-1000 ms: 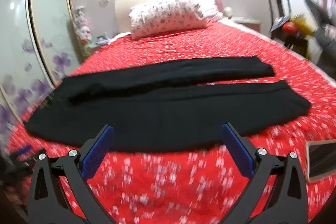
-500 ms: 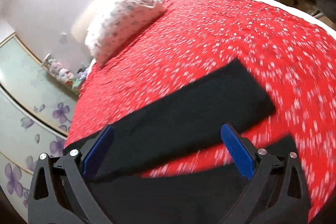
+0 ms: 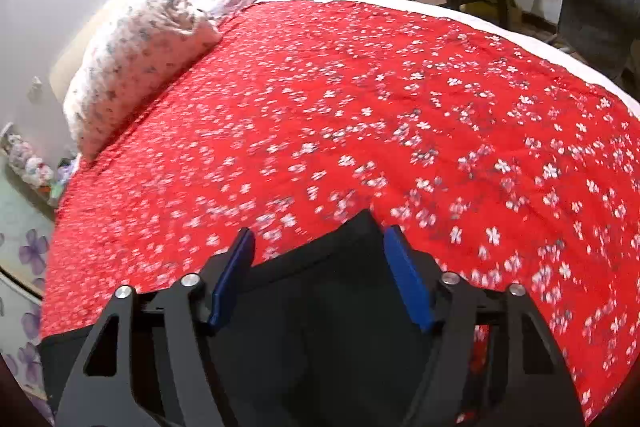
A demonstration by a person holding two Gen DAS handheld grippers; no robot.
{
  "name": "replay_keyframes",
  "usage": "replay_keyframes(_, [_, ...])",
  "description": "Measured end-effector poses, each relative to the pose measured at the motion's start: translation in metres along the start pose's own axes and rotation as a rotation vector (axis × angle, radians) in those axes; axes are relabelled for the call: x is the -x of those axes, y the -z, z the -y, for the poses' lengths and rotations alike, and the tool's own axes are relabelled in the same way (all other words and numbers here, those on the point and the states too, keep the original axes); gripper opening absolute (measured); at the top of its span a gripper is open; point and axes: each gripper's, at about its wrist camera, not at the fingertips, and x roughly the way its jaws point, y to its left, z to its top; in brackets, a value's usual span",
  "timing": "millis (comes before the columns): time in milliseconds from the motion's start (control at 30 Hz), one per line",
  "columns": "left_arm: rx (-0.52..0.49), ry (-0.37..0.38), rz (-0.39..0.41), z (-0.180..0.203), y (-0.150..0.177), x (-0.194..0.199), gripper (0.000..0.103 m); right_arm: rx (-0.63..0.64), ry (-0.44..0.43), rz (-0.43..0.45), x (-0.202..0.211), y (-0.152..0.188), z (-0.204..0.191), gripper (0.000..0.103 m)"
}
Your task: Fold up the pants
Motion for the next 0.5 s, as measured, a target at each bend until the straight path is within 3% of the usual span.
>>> replay_keyframes(67, [-0.004, 0.009, -0.004, 0.002, 0.0, -0.002, 0.101, 0.012, 0.036, 0.004, -0.007, 0.0, 0.003, 0.067])
replay_keyframes(167, [-0.009, 0.02, -0.014, 0.005, 0.0, -0.005, 0.101, 0.031, 0.064, -0.013, -0.019, 0.004, 0.005, 0.056])
replay_keyframes(300, [-0.009, 0.021, -0.016, 0.006, 0.0, -0.006, 0.101, 0.072, 0.094, -0.001, -0.018, 0.009, 0.008, 0.023])
replay_keyframes(500, [0.034, 0.019, -0.005, 0.0, 0.001, -0.001, 0.101, 0.088, -0.03, 0.09, 0.022, 0.012, 0.008, 0.019])
